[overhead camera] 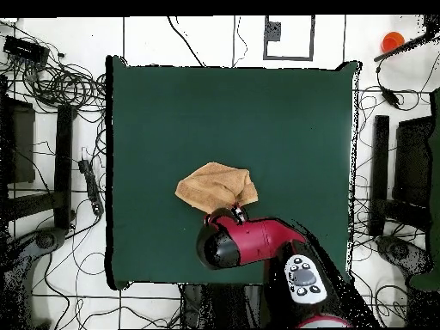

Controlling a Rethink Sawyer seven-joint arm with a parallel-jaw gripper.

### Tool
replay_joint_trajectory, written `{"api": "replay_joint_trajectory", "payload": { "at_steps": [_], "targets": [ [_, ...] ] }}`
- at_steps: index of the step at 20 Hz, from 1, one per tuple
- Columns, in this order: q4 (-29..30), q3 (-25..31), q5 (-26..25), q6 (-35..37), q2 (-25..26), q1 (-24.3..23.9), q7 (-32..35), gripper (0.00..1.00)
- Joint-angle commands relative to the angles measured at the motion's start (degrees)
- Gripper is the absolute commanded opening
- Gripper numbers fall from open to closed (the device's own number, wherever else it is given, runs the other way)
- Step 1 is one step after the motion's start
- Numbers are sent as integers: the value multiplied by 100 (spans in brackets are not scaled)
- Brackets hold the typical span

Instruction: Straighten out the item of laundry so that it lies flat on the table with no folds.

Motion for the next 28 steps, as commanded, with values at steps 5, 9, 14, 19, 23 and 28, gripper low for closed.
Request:
{"api": "replay_joint_trajectory", "payload": {
  "at_steps": [5, 9, 14, 19, 23, 28],
  "targets": [
    [324, 52, 339, 541, 393, 269, 940, 100],
    [254, 12, 308, 346, 598, 309, 974, 100],
    [124, -59, 311, 126, 849, 356, 1037, 100],
    [51, -134, 368, -12, 989, 404, 1124, 100],
    [81, -245, 522, -127, 1006, 405, 1308, 100],
    [57, -297, 544, -80, 1019, 453, 1252, 0]
  ]
}}
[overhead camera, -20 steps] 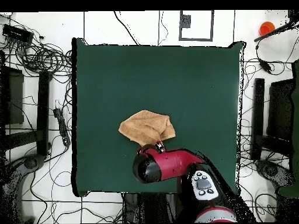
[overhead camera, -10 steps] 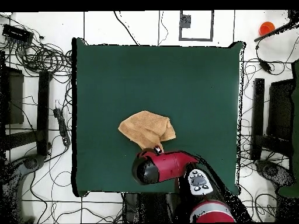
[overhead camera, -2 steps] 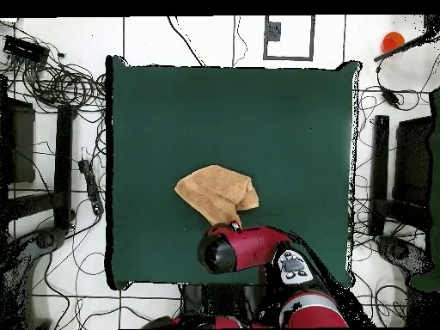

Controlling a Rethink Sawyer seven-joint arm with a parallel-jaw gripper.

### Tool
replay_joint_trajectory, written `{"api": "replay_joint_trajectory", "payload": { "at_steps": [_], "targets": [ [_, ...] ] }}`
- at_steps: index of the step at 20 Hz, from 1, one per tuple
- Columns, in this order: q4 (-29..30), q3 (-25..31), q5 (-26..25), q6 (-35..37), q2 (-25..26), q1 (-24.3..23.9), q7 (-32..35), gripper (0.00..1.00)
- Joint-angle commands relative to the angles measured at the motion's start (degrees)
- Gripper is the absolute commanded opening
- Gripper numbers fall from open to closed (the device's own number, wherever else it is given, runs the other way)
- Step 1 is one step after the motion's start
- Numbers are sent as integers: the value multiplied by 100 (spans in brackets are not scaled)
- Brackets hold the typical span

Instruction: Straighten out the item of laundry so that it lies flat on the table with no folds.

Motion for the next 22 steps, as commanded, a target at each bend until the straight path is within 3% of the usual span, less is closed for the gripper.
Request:
{"api": "replay_joint_trajectory", "payload": {
  "at_steps": [1, 22],
  "targets": [
    [52, 52, 430, -61, 249, 284, 1258, 0],
    [153, 145, 790, 26, 271, 205, 1236, 0]
  ]
}}
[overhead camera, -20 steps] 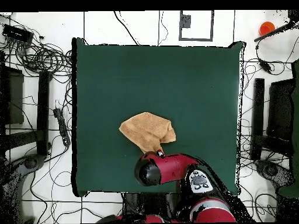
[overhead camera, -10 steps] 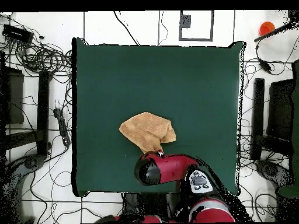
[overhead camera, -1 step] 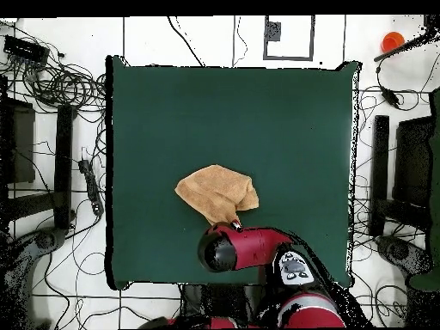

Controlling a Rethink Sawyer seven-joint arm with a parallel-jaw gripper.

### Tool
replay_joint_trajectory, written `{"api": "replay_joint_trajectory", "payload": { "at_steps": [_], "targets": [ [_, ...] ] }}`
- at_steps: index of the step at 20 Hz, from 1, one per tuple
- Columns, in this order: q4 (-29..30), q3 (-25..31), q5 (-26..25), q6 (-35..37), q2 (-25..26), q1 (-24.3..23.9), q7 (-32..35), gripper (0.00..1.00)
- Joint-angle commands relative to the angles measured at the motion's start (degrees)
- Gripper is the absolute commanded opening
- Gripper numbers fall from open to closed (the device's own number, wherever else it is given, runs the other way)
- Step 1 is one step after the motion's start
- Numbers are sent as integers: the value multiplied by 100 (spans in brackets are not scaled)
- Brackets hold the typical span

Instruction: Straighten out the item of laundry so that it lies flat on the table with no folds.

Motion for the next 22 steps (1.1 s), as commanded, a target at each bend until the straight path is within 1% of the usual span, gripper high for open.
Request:
{"api": "replay_joint_trajectory", "payload": {
  "at_steps": [1, 8, 17, 22],
  "targets": [
    [154, 247, 463, 33, 267, 150, 1234, 0],
    [327, 312, 823, 100, 165, 228, 1411, 0],
    [443, 277, 1208, 126, 82, 407, 1438, 0],
    [518, 298, 1340, 155, 31, 425, 1386, 0]
  ]
}}
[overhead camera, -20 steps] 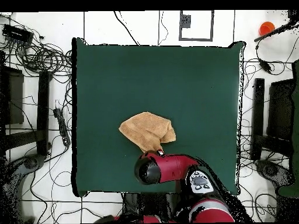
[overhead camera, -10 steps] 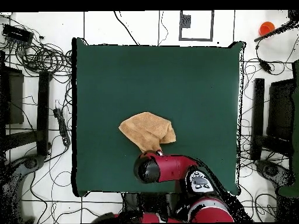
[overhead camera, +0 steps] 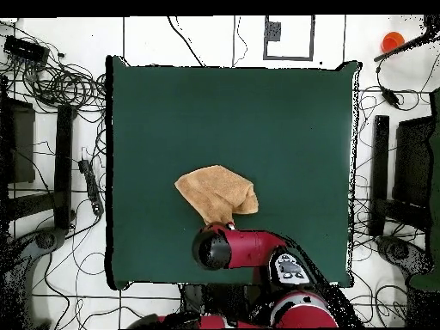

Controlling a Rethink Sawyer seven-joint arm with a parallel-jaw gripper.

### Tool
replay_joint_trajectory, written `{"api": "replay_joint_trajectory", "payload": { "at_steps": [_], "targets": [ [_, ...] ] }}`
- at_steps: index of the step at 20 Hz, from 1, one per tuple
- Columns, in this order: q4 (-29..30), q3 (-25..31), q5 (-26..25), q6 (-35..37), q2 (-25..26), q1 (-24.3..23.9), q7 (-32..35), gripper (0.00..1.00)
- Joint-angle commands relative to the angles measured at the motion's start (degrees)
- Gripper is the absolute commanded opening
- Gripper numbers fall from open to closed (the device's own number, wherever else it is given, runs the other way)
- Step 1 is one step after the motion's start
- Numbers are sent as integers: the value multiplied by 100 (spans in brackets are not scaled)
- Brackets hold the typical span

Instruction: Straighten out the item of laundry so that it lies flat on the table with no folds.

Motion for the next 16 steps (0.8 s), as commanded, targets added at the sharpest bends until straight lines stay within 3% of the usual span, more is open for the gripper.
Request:
{"api": "replay_joint_trajectory", "payload": {
  "at_steps": [1, 16],
  "targets": [
    [363, 350, 547, 198, -68, 292, 1375, 0],
    [390, 470, 1103, 628, -354, 362, 1306, 0]
  ]
}}
